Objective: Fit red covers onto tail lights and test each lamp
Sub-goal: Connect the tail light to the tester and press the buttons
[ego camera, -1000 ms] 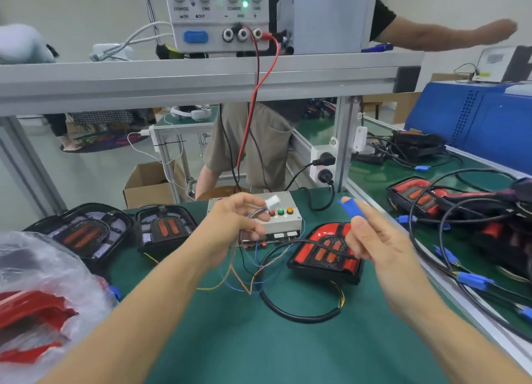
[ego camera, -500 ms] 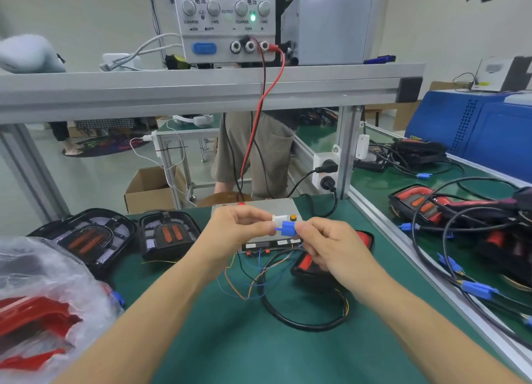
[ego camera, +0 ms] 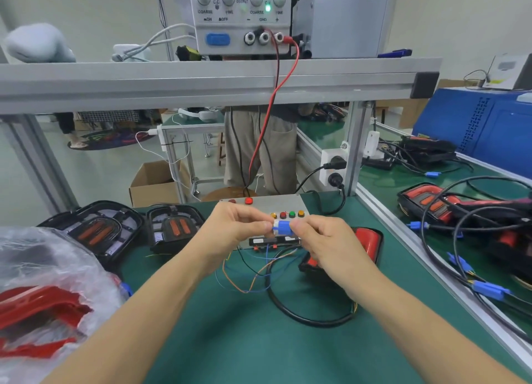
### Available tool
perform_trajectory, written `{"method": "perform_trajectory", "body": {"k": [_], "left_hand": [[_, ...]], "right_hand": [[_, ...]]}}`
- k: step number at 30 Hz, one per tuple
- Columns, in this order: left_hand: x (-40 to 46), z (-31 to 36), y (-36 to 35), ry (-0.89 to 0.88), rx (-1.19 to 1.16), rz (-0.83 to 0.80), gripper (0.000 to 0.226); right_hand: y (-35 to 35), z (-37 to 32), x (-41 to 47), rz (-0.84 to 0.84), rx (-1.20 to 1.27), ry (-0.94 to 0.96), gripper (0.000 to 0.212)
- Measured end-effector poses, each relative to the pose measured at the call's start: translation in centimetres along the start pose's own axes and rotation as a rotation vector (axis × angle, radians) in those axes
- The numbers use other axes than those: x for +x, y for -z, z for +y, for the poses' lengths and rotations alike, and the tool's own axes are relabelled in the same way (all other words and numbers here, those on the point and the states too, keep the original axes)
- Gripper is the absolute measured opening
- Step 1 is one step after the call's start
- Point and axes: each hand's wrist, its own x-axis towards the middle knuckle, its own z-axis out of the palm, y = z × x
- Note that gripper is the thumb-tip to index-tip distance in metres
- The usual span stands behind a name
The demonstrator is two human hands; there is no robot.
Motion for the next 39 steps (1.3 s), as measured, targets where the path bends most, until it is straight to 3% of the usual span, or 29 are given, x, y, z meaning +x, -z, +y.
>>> {"method": "perform_trajectory", "body": {"k": [7,11,14,16,18,21,23,25,27,31,33,36,39], "left_hand": [[-0.4,-0.8,1.0,0.066,-0.036,-0.024,0.009],[-0.5,-1.5,1.5,0.1,-0.096,0.004,0.033],[-0.8,-2.3,1.9,0.093,-0.049,0.003,0.029],[-1.1,-3.1,2.3,0.11,-0.025,0.012,0.023],[-1.4,-3.7,2.6,0.109,0.072,-0.027,0.023],[-2.0,-4.0,2.5,-0.066,0.464,-0.148,0.019],[-2.4,-4.6,1.6,-0.33,0.818,-0.205,0.019],[-2.9,-4.8,0.4,-0.543,1.09,-0.216,0.019],[-3.3,-5.2,-0.4,-0.664,1.227,-0.265,0.021],[-4.1,-5.9,-0.8,-0.687,1.284,-0.356,0.016],[-4.4,-6.2,-1.4,-0.643,1.242,-0.416,0.018],[-3.9,-6.0,-3.3,-0.57,1.155,-0.463,0.026],[-3.0,-5.8,-5.2,-0.618,1.203,-0.486,0.029]], "right_hand": [[-2.0,-0.2,-0.1,0.028,0.028,0.014,0.037],[-2.2,-1.0,-0.3,0.006,-0.083,0.069,0.038],[0.2,0.1,-0.5,0.217,-0.213,0.134,0.018],[2.9,2.3,-0.7,0.404,-0.313,-0.005,0.043],[5.3,4.4,-1.2,0.469,-0.3,-0.287,0.064],[5.9,7.0,-1.8,0.355,0.109,-0.705,0.084],[5.6,7.9,-1.9,0.263,0.417,-0.791,0.063],[5.7,8.1,-1.8,0.246,0.467,-0.777,0.031],[6.3,8.3,-1.6,0.354,0.445,-0.762,0.021],[10.1,8.3,-2.3,0.68,0.554,-0.653,0.012],[11.7,8.2,-2.9,0.73,0.659,-0.602,0.01],[11.8,7.9,-3.1,0.594,0.756,-0.581,0.011],[10.0,7.9,-3.0,0.4,0.766,-0.599,0.015]]}}
